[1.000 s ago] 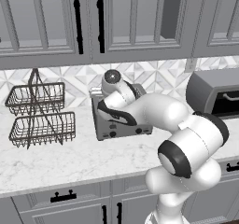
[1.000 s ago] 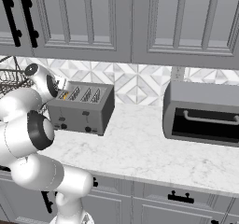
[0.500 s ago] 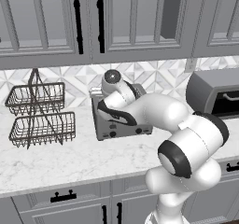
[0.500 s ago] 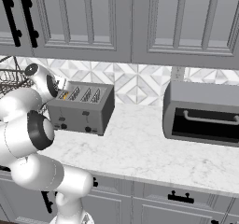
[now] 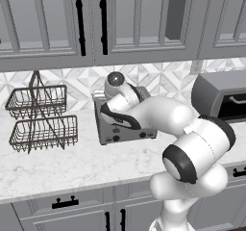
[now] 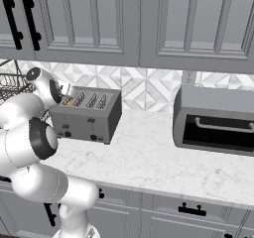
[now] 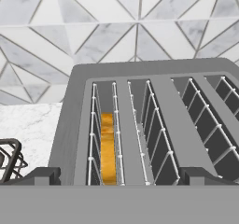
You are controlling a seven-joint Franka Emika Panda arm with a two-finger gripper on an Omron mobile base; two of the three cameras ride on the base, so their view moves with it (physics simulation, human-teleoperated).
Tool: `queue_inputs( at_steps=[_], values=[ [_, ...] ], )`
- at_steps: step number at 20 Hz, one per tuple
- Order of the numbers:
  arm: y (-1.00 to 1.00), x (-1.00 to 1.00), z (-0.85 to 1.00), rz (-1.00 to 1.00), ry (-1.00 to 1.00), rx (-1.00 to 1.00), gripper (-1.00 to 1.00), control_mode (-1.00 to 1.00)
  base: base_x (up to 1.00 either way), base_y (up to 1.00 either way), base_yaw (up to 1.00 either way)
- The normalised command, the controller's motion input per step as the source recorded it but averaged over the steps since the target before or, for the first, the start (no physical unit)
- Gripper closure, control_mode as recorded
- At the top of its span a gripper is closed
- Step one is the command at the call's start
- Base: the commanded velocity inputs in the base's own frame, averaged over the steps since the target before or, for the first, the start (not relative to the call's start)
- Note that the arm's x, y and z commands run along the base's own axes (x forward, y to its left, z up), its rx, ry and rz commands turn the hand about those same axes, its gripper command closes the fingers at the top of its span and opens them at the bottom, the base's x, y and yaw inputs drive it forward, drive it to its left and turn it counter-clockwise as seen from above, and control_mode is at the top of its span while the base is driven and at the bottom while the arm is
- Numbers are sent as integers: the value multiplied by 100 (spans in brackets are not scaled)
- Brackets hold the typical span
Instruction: Start the toaster. Once the lever pops up, take the bread to the plate on the dining counter.
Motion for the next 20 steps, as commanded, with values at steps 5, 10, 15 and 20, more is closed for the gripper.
queue_inputs(
  at_steps=[5, 10, 15, 20],
  values=[
    [0, 0, 0, 0, 0, 0, -100, -100, 0, 0, 0],
    [0, 0, 0, 0, 0, 0, -100, -100, 0, 0, 0],
    [0, 0, 0, 0, 0, 0, -100, -100, 0, 0, 0],
    [0, 0, 0, 0, 0, 0, -100, -100, 0, 0, 0]
  ],
)
